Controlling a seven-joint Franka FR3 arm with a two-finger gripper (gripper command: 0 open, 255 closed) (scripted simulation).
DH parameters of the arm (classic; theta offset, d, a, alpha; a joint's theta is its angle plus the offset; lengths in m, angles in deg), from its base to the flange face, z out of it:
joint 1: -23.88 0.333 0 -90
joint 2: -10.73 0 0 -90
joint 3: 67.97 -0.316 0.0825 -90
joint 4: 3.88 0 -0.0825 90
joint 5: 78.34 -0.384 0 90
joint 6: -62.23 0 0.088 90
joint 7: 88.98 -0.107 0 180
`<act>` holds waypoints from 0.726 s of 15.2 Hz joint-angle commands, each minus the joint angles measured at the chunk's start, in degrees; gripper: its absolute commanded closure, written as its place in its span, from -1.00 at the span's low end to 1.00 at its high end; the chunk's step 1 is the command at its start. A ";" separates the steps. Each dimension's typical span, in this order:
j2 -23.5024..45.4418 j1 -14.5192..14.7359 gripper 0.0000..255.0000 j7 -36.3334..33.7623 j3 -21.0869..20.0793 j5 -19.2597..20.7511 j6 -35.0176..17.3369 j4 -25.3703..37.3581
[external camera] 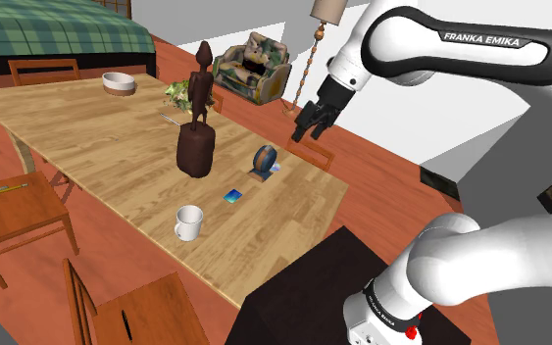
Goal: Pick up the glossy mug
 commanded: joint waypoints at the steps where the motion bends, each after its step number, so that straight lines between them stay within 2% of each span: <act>1: 2.74 0.38 -1.00 -0.85 -1.15 -0.50 -4.12 -1.28; 11: 21.26 1.79 -1.00 -5.34 -6.19 -1.32 -22.69 -1.64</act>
